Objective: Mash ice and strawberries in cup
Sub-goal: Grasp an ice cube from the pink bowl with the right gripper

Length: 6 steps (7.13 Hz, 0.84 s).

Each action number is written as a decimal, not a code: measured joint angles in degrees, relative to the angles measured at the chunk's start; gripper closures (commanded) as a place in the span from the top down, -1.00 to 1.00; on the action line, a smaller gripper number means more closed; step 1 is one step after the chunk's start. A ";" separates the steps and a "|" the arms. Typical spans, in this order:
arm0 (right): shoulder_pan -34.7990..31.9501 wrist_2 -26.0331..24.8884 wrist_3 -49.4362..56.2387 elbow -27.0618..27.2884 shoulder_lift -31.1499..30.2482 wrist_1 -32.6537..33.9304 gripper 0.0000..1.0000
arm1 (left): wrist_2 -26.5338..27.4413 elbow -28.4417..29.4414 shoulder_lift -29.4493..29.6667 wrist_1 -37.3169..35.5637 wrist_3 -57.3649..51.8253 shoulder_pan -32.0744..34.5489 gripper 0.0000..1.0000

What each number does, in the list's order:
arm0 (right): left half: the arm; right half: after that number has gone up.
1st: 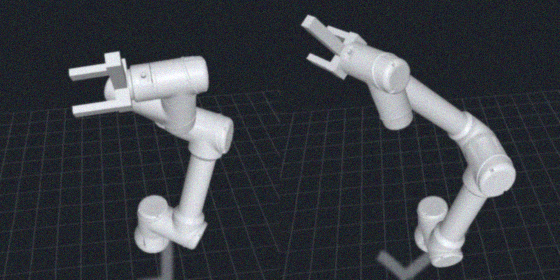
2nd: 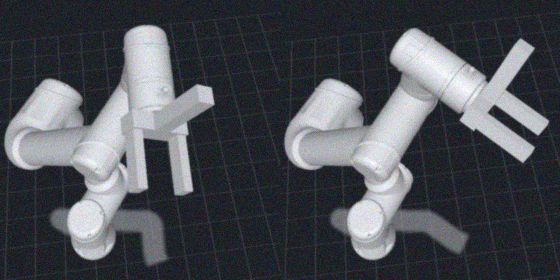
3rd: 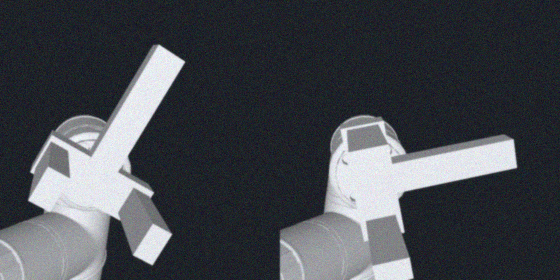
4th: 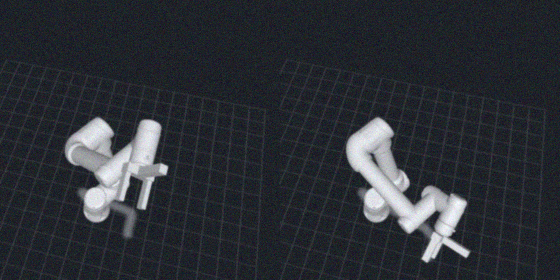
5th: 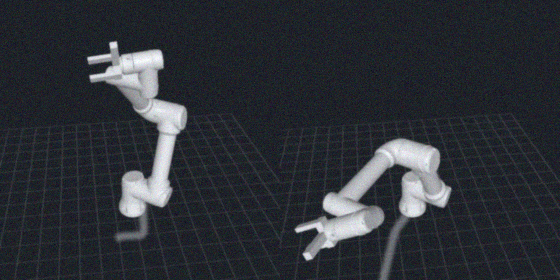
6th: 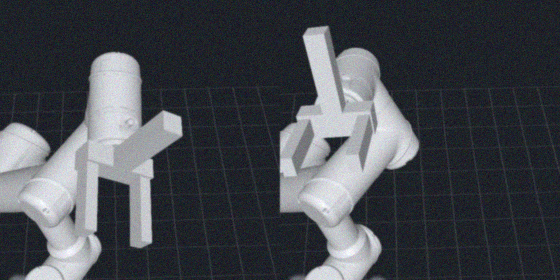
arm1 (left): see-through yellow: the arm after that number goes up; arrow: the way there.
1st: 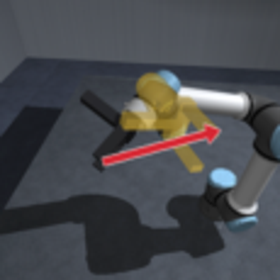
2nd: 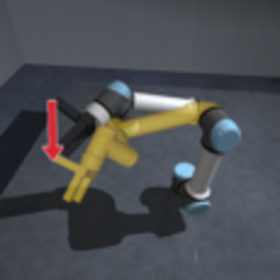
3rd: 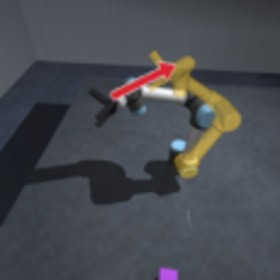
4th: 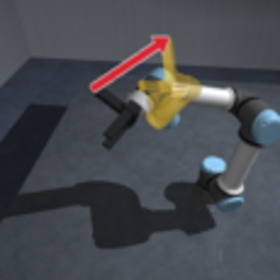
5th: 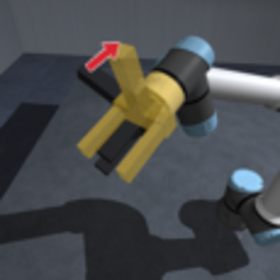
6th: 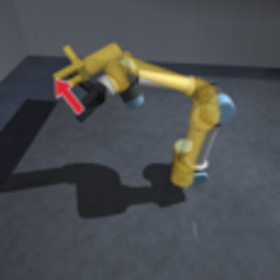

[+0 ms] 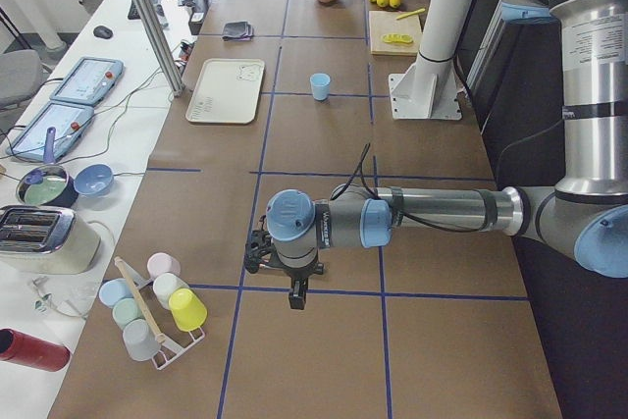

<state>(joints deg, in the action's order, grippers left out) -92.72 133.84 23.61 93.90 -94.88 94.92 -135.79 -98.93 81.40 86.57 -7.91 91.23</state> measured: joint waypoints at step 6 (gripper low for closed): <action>0.09 0.27 -0.38 2.50 0.09 0.00 1.00 | 0.42 -0.56 0.15 -0.01 -0.11 0.00 1.00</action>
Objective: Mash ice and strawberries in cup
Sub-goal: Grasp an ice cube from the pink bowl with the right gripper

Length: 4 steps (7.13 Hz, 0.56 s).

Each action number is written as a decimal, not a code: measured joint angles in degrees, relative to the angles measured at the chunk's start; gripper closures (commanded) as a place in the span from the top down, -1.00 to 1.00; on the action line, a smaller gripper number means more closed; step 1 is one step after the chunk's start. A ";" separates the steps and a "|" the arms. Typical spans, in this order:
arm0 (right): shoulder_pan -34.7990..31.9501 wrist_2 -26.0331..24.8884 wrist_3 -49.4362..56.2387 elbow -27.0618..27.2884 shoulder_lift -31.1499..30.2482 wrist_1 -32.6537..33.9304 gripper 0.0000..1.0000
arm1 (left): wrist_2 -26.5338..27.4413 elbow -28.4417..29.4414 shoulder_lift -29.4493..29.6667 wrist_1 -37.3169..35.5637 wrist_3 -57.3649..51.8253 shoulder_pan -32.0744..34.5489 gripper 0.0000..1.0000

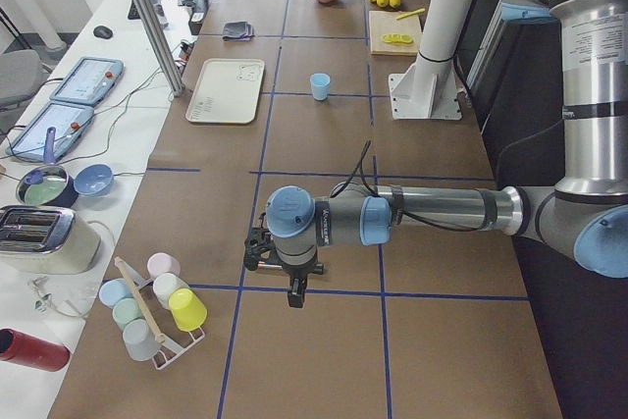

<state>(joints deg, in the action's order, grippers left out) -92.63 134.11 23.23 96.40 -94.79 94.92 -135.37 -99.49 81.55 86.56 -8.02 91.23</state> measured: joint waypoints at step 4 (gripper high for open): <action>0.17 1.92 -0.13 -0.06 0.59 0.03 1.00 | -0.02 -0.04 0.22 0.09 -0.05 0.00 1.00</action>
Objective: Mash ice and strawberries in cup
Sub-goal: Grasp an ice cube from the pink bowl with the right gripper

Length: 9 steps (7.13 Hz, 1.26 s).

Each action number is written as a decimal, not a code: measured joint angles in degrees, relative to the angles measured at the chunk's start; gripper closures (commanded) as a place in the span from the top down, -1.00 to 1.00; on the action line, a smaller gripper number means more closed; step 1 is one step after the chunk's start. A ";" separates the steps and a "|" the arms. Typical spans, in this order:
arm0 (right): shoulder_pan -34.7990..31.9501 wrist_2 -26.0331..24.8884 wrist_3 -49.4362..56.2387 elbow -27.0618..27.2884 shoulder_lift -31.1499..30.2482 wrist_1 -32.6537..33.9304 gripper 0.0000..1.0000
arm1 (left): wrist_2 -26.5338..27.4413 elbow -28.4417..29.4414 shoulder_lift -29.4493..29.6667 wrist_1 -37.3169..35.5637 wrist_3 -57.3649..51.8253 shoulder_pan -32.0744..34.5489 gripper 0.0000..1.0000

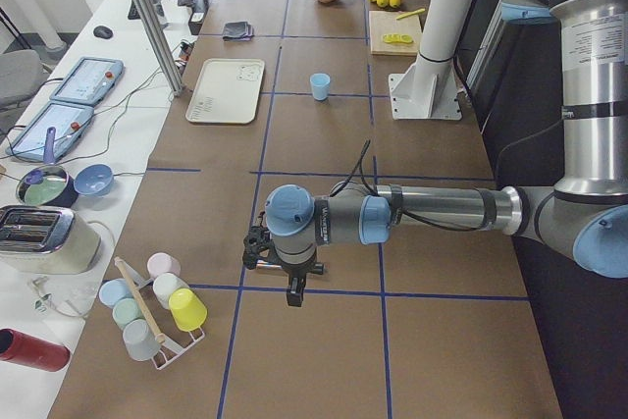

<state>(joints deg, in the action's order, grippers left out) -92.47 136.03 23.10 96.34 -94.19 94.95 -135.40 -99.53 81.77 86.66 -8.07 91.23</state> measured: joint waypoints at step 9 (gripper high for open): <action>15.49 -5.38 -28.54 2.40 -3.75 -20.09 0.89 | -0.27 -0.08 -0.37 0.00 0.07 0.00 1.00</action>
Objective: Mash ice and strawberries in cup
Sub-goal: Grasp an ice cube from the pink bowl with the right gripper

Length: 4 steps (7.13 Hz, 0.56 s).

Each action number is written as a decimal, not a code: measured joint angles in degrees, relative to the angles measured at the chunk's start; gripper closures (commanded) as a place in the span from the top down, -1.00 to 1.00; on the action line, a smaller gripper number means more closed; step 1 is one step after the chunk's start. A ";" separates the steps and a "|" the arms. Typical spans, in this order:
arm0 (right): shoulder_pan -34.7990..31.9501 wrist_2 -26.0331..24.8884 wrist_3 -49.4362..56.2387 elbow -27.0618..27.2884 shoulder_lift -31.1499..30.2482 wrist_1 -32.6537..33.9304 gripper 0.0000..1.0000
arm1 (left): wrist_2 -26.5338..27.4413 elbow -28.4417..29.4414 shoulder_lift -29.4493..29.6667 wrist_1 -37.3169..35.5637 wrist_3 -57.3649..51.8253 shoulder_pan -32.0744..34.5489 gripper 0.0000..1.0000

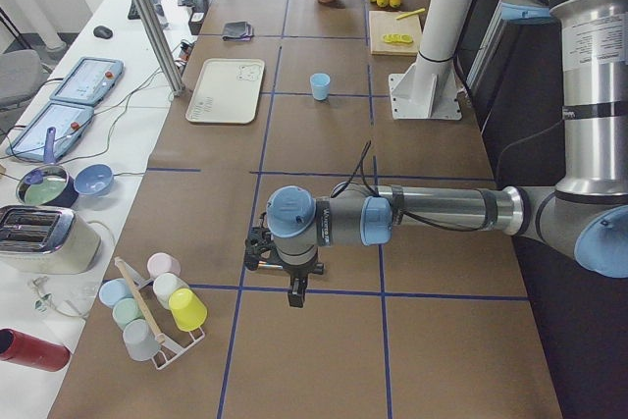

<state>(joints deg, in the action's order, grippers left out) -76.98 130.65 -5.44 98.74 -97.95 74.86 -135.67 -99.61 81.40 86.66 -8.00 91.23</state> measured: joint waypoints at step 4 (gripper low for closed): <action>4.68 -2.24 -0.36 -0.18 -0.87 -0.33 0.76 | -0.04 -0.06 0.07 0.00 0.00 0.00 1.00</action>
<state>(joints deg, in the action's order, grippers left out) -72.30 128.41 -5.80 98.56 -98.82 74.53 -135.71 -99.67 81.47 86.66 -8.00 91.23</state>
